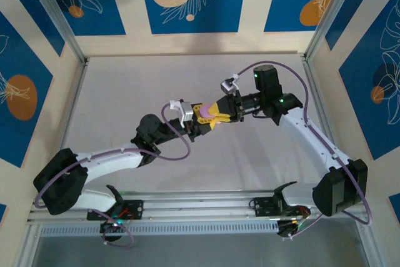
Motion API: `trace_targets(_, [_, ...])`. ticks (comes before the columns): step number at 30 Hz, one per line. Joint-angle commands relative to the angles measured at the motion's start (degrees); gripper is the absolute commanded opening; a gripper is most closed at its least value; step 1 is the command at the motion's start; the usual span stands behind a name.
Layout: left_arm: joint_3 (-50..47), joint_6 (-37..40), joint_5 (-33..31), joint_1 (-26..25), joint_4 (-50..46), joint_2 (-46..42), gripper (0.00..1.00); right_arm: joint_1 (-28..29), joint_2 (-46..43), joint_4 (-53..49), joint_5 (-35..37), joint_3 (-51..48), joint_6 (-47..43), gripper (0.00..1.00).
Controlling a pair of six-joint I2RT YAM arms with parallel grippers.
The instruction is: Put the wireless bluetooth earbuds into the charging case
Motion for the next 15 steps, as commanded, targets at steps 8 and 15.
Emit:
trace_targets(8, [2.7,4.9,0.0,-0.7,-9.7,-3.0,0.47,-1.5,-0.6,0.7,4.5,-1.8,1.7,0.14])
trace_targets(15, [2.7,5.8,-1.4,-0.7,-12.8,-4.2,0.57,-2.5,-1.3,3.1,4.8,-2.8,3.5,0.12])
